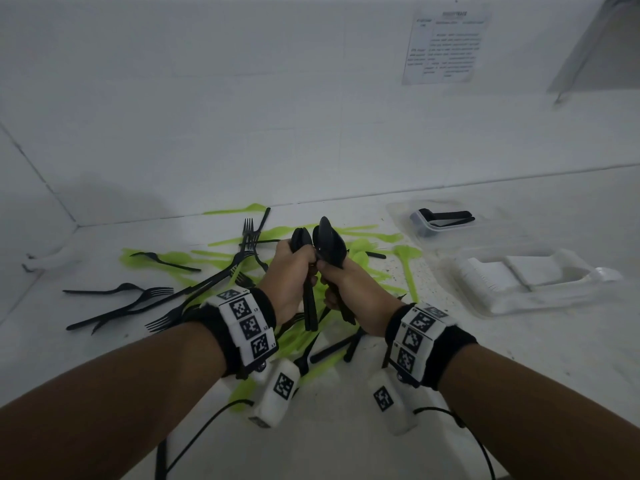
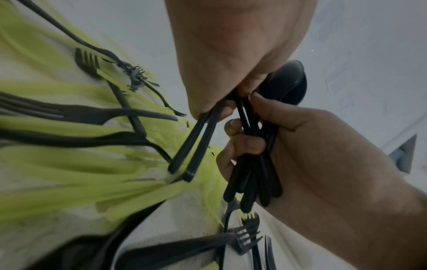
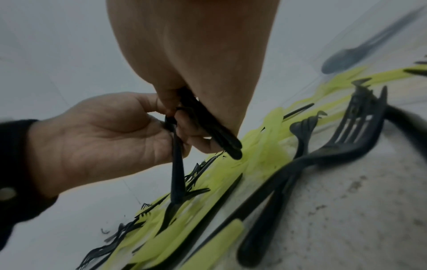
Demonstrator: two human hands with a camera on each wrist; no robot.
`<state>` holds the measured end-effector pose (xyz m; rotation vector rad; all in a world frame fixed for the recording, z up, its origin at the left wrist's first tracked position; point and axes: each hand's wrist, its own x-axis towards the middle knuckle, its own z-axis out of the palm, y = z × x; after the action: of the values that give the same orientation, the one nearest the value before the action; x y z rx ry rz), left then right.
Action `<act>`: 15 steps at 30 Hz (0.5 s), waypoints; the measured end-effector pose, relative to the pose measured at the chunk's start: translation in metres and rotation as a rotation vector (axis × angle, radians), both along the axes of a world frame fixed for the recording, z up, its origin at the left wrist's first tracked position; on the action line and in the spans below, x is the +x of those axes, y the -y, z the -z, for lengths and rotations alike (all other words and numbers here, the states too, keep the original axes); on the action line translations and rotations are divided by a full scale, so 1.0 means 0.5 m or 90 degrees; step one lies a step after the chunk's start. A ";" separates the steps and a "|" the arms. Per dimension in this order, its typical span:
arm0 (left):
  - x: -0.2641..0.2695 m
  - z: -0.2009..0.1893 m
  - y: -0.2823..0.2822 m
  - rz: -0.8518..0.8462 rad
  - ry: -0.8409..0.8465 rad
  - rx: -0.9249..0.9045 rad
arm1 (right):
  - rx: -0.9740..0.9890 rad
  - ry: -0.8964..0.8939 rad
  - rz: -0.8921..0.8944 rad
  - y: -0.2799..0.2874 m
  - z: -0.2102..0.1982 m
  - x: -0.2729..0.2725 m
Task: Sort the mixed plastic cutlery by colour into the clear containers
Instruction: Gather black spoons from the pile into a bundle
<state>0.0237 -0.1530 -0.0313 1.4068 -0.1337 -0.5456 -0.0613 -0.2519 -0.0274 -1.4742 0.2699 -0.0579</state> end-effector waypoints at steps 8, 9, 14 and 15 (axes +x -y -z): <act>-0.001 0.006 -0.016 0.035 -0.054 -0.065 | -0.026 -0.038 0.003 0.009 0.012 0.006; 0.002 0.009 -0.016 0.026 -0.063 -0.064 | -0.025 -0.041 -0.001 0.010 0.013 0.006; 0.006 0.012 -0.016 0.049 -0.043 -0.045 | -0.016 -0.046 -0.013 0.013 0.014 0.005; 0.003 0.008 -0.017 0.067 -0.023 -0.038 | -0.012 -0.047 -0.017 0.012 0.015 0.006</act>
<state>0.0253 -0.1446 -0.0354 1.3365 -0.1942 -0.6478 -0.0585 -0.2582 -0.0349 -1.5009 0.3096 0.0159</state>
